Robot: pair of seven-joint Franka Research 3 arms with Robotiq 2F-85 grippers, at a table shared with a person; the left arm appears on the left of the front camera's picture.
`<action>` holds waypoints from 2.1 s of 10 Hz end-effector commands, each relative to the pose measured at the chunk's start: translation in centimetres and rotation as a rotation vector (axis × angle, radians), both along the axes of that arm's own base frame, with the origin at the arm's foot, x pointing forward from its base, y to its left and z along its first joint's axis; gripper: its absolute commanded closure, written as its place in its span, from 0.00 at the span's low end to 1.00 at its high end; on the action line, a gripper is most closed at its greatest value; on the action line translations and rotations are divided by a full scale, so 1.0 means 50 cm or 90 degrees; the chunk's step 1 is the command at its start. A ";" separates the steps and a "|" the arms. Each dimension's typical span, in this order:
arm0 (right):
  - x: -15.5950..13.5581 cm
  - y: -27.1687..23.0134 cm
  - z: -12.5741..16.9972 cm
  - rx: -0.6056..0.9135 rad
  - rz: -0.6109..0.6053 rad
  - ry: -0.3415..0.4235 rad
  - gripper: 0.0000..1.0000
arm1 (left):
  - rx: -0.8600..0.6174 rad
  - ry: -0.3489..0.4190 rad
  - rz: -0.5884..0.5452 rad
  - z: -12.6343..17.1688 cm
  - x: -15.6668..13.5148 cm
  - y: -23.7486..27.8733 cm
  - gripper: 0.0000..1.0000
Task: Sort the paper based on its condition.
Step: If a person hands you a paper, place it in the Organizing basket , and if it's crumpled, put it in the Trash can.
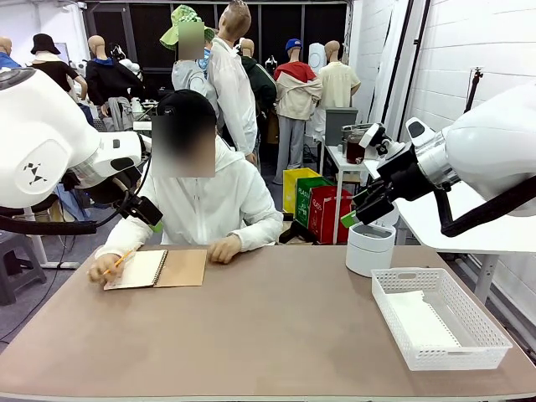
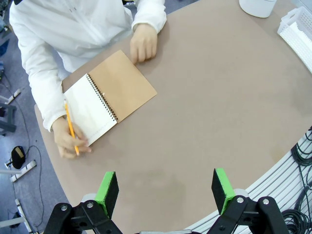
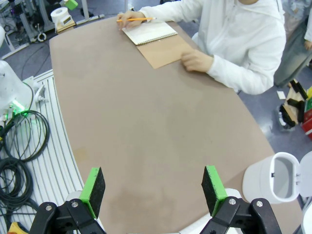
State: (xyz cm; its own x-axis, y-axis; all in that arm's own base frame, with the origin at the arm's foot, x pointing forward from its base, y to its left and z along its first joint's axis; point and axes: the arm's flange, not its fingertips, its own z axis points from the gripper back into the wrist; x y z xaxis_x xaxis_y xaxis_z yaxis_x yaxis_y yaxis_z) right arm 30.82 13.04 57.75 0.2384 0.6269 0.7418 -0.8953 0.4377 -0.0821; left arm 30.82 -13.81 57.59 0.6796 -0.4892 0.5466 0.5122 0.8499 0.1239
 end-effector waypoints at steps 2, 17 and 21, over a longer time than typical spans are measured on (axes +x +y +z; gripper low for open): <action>0.000 0.001 0.000 -0.002 0.004 -0.002 0.00 | -0.001 0.000 0.000 -0.001 0.000 0.002 0.00; 0.000 0.001 0.000 -0.002 0.004 -0.002 0.00 | -0.001 0.000 0.000 -0.001 0.000 0.002 0.00; 0.000 0.001 0.000 -0.002 0.004 -0.002 0.00 | -0.001 0.000 0.000 -0.001 0.000 0.002 0.00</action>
